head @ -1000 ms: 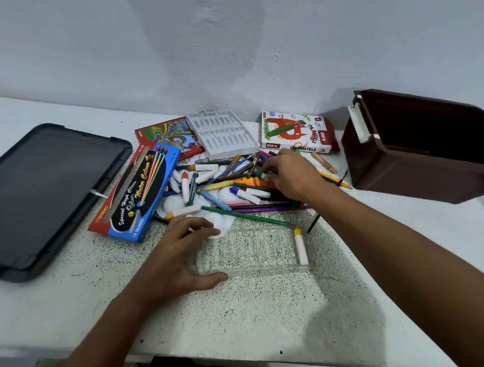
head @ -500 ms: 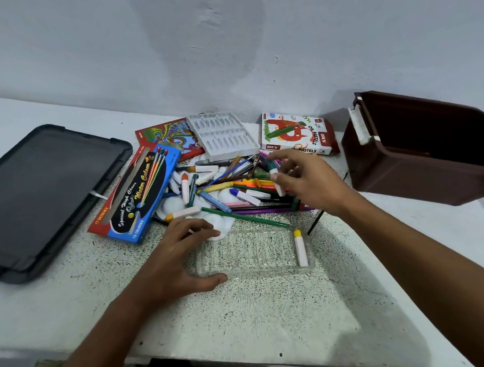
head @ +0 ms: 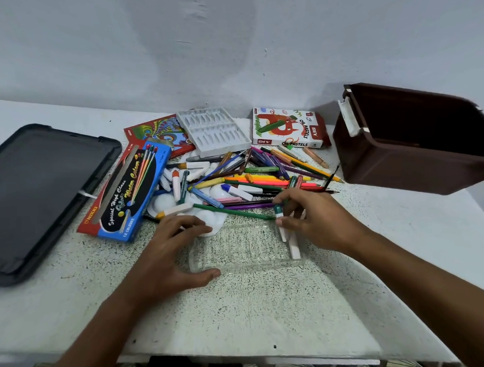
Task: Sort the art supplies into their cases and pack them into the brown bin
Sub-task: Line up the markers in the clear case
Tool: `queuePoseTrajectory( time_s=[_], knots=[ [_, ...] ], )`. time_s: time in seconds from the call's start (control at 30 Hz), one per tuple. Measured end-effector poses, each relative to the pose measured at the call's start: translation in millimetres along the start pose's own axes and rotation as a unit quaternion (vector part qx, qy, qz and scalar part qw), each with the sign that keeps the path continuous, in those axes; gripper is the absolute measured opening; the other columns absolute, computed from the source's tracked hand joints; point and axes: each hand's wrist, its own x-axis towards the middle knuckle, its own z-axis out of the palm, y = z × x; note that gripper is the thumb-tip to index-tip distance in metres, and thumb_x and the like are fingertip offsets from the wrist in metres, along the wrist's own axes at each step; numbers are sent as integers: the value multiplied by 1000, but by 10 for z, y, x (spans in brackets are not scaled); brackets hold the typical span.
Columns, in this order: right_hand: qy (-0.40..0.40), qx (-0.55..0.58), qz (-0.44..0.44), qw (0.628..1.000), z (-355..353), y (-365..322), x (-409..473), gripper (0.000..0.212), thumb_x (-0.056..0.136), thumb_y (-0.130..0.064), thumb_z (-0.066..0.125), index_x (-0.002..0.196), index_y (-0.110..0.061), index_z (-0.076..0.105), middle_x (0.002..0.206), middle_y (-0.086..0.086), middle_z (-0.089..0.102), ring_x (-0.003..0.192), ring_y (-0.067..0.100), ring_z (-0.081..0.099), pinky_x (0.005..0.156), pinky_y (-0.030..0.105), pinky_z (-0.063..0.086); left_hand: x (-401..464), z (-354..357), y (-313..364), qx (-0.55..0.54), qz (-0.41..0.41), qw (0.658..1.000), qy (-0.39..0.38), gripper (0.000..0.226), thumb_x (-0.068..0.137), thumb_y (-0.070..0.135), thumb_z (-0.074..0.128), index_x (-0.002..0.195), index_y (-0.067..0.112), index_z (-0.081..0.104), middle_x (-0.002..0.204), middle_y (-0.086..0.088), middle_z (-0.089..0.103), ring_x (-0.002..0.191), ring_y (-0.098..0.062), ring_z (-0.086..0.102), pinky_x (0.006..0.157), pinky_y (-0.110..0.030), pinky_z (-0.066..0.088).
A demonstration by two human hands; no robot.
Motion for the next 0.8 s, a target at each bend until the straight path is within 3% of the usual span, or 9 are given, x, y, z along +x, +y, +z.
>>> queuePoseTrajectory(
  time_s=[0.13,0.3,0.8],
  knots=[
    [1,-53,0,999,31,20,-52,28,86,-34,69,112,-26,65,110,-11,57,100,9,51,83,29,43,-1,-3,-11,1,0,1000,0,71,64,63,73,118,17,65,117,3,54,116,-12,45,101,-9,29],
    [-17,-98,-13,995,37,23,-113,33,86,-35,69,117,-24,66,109,-10,54,95,7,46,77,23,36,2,0,-20,4,1,1000,0,70,64,62,73,117,16,66,116,2,54,115,-14,47,100,-10,30],
    [-23,-89,-3,996,81,6,-132,28,82,-39,72,106,-27,65,108,-9,48,99,9,44,76,25,36,4,-15,-10,-3,1,1000,-5,70,64,64,72,116,18,66,116,4,54,116,-11,45,100,-8,29]
  ],
)
